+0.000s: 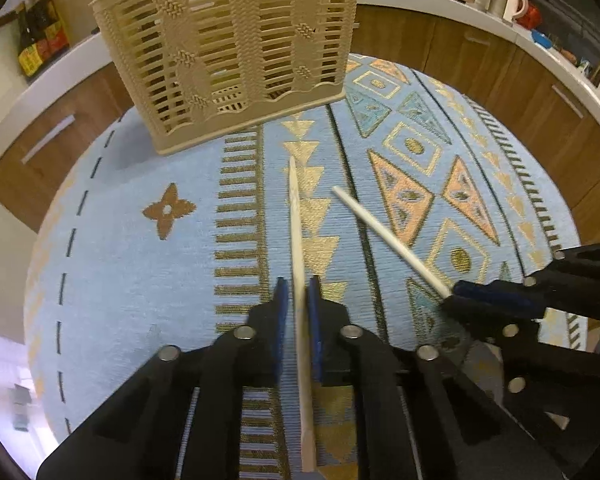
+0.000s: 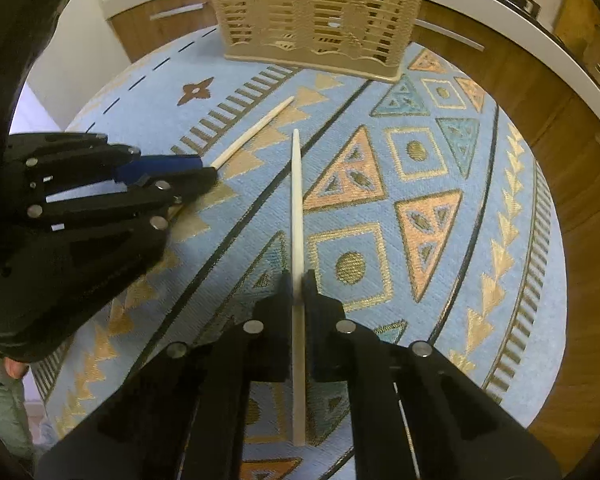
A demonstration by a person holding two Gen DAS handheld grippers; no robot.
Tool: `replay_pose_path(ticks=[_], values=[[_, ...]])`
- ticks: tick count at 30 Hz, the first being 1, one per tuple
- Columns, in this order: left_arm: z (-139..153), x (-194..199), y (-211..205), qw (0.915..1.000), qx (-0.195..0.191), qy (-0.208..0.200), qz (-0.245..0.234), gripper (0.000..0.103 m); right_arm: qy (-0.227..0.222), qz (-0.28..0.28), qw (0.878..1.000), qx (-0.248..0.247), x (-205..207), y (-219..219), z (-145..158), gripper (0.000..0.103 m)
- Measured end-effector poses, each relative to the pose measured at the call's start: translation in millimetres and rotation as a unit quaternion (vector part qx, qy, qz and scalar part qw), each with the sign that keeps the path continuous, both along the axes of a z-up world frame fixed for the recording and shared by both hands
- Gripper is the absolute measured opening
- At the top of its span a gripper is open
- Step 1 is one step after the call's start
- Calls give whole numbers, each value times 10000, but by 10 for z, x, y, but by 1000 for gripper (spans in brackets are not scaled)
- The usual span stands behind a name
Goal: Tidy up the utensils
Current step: 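Lift the chopsticks and lower them into the caddy with both tools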
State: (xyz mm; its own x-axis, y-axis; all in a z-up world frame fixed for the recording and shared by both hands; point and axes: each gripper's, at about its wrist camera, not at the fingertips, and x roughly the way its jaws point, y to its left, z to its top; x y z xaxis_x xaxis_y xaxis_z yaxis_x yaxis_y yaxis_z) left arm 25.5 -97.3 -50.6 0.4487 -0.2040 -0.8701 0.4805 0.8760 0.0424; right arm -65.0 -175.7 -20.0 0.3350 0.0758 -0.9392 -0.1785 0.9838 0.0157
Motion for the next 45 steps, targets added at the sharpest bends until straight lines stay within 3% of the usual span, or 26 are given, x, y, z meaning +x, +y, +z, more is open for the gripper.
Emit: replay_pose_path(ticks=[6, 11, 18, 27, 35, 38, 45], values=[[12, -8, 27, 10000, -64, -53, 15, 4, -82, -189, 9995, 247, -10, -136, 40, 4], [114, 0, 229, 9959, -891, 133, 52, 4, -345, -196, 9975, 584, -33, -233, 236, 4], [566, -60, 450, 9858, -1662, -259, -17, 4, -887, -91, 9919, 906, -48, -303, 591, 4], [1306, -8, 718, 9558, -2762, -1005, -20, 4, -1713, 34, 9796, 1053, 105, -408, 1126, 4], [2003, 496, 1006, 9170, -3519, -1863, 238, 4, -2778, -19, 9455, 1698, 637, -560, 1718, 4], [2095, 757, 1029, 9055, -3680, -2078, 382, 4, -3075, -128, 9326, 1886, 920, -590, 1832, 4], [2053, 1259, 986, 8922, -3748, -2410, 735, 4, -3297, -411, 9182, 2156, 1542, -681, 1848, 4]])
